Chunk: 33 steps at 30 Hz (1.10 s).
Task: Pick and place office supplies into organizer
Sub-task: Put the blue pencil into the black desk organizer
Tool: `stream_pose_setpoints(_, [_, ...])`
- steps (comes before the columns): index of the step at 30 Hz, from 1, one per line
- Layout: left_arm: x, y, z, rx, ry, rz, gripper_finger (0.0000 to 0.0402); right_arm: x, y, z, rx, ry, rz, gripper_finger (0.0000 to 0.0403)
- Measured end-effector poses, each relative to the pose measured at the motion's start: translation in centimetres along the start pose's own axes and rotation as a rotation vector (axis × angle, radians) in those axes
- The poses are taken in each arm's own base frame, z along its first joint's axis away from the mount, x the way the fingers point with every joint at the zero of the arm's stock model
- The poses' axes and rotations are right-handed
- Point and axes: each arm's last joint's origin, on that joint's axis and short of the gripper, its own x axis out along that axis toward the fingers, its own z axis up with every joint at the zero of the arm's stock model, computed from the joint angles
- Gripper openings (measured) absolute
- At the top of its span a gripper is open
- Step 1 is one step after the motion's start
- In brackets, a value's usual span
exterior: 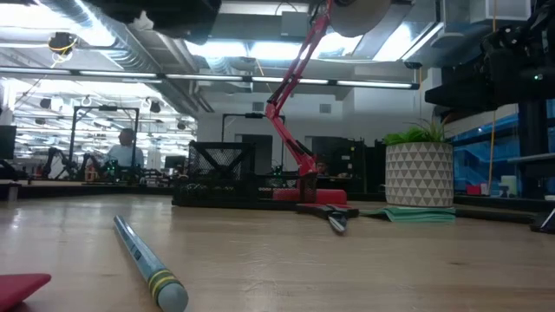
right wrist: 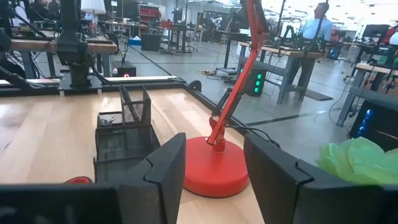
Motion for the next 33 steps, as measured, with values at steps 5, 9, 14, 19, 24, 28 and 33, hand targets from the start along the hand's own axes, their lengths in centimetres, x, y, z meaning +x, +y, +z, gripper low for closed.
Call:
stream_pose_setpoints(5, [-0.1,-1.6,0.2,0.027,0.003,0.033,0.0127,0.0,0.0,0.0,0.018,0.0,0.0,0.0165])
stream_pose_setpoints(9, [-0.3,-2.4,0.2,0.045,0.0,0.018,0.0127,0.0,0.0,0.0,0.033,0.0,0.001,0.0165])
stream_pose_setpoints(14, [0.0,-3.0,-0.4,0.079,0.051,0.003,0.0127,0.0,0.0,0.0,0.033,0.0,0.0,0.0165])
stream_pose_setpoints(19, [1.5,-3.2,-1.8,0.187,0.129,-0.032,0.0127,0.0,0.0,0.0,0.033,-0.001,0.0,0.0165])
stream_pose_setpoints(24, [3.1,-2.6,-3.3,0.175,0.19,-0.1,0.0127,0.0,0.0,0.0,0.037,-0.001,0.0,0.0165])
stream_pose_setpoints(28, [4.2,-2.0,-4.5,0.154,0.241,-0.125,0.0127,0.0,0.0,0.0,0.059,0.0,0.001,0.0165])
stream_pose_setpoints(33, [5.3,-1.2,-5.8,0.124,0.286,-0.173,0.0127,0.0,0.0,0.0,0.059,-0.001,0.001,0.0165])
